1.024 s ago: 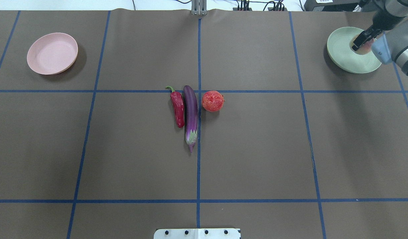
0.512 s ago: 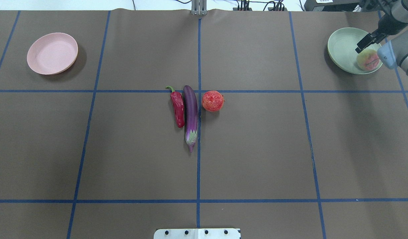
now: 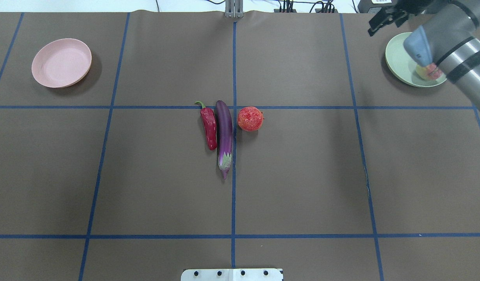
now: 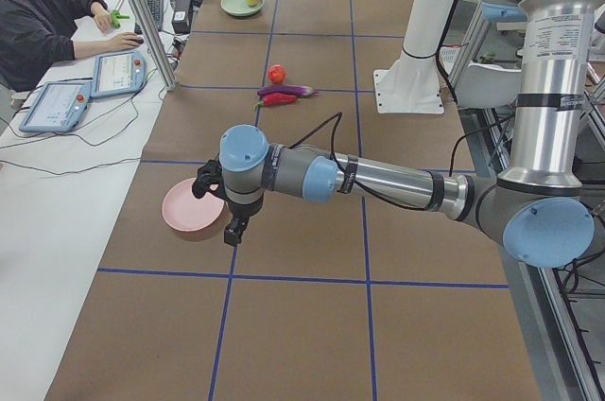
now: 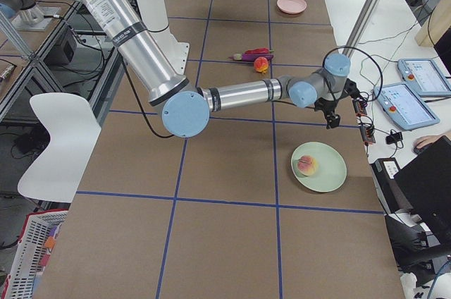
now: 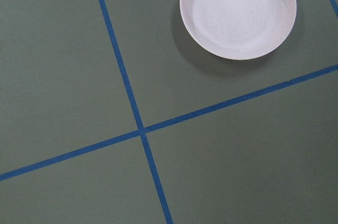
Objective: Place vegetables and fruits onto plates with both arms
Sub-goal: 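Move the right gripper back down over the red pomegranate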
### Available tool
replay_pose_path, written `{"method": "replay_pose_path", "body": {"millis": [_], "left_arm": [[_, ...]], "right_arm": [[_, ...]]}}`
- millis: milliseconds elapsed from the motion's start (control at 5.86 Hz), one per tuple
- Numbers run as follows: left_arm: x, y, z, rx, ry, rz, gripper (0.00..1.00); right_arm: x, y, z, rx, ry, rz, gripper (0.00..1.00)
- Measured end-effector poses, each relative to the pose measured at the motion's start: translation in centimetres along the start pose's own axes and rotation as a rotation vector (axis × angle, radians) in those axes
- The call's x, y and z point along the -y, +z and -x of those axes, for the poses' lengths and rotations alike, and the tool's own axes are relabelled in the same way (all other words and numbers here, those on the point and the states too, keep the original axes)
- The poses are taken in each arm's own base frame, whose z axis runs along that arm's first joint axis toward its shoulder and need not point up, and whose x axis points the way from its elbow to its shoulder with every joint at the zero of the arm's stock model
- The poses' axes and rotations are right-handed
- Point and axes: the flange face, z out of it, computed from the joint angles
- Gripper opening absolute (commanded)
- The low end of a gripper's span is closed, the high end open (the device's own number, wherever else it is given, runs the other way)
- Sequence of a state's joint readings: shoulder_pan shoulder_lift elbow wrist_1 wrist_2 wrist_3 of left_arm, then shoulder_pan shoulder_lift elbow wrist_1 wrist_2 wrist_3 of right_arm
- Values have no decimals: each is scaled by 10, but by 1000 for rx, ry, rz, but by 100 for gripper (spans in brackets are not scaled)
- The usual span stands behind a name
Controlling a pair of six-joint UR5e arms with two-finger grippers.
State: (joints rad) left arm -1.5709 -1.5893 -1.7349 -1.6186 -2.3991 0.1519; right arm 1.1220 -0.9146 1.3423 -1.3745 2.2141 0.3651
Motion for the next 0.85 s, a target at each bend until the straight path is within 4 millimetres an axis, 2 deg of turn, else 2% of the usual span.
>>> {"method": "replay_pose_path", "body": {"millis": [171, 341, 512, 683, 854], "left_arm": [[0, 0, 0, 0, -1, 1, 100], [0, 1, 1, 0, -1, 1, 100], [0, 1, 1, 0, -2, 2, 100], [0, 1, 1, 0, -2, 2, 100], [-1, 2, 2, -1, -4, 3, 100]], "right_arm": [[-8, 11, 108, -12, 23, 1, 96], [-23, 38, 209, -47, 41, -9, 96], [-34, 63, 286, -86, 49, -12, 96], [-40, 84, 341, -115, 60, -5, 96], [-48, 101, 370, -137, 67, 2, 96]]}}
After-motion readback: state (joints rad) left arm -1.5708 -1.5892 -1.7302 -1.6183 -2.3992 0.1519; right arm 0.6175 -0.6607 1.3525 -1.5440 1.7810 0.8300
